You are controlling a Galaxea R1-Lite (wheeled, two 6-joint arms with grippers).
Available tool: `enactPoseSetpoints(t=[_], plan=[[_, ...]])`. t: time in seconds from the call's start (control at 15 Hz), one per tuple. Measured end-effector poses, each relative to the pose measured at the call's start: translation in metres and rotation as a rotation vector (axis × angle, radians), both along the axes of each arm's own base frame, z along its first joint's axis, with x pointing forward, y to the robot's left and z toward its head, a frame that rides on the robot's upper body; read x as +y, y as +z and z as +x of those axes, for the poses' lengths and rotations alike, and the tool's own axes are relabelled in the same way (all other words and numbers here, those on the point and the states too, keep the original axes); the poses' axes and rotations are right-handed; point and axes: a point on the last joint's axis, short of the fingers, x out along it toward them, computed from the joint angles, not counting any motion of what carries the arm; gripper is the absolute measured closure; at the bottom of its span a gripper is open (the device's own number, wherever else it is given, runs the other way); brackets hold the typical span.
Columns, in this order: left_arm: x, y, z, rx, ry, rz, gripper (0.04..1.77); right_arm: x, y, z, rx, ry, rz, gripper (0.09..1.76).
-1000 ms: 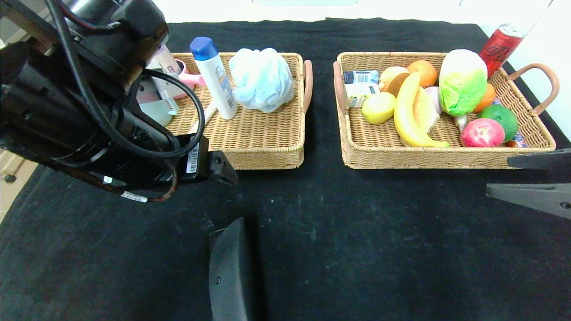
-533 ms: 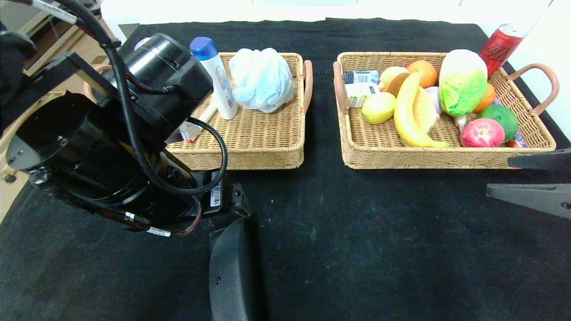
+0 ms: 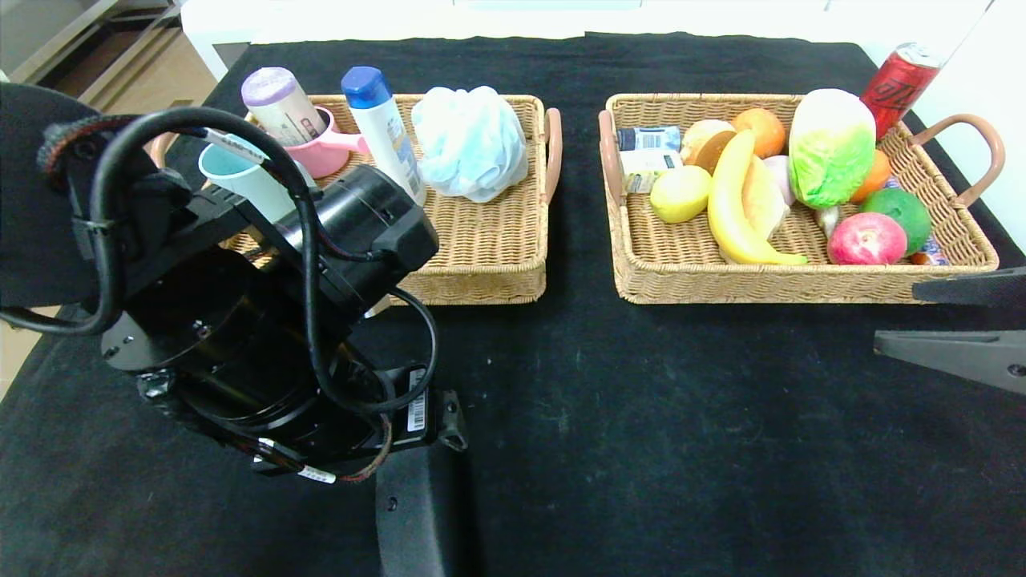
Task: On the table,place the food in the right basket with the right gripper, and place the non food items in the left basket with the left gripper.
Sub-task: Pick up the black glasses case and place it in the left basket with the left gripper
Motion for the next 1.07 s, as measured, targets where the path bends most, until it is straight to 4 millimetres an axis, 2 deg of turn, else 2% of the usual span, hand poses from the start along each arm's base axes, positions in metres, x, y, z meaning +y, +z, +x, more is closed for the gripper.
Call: enactPoseSetpoints(t=[0.67, 1.07], plan=[[-0.009, -0.032, -0.002, 0.031, -0.011, 0.011, 0.09, -0.001, 0.001, -0.002, -0.007, -0.003, 0.001, 0.14], [-0.009, -0.040, 0.000, 0.039, 0.001, 0.018, 0.09, 0.000, 0.001, -0.002, -0.007, -0.001, 0.000, 0.14]])
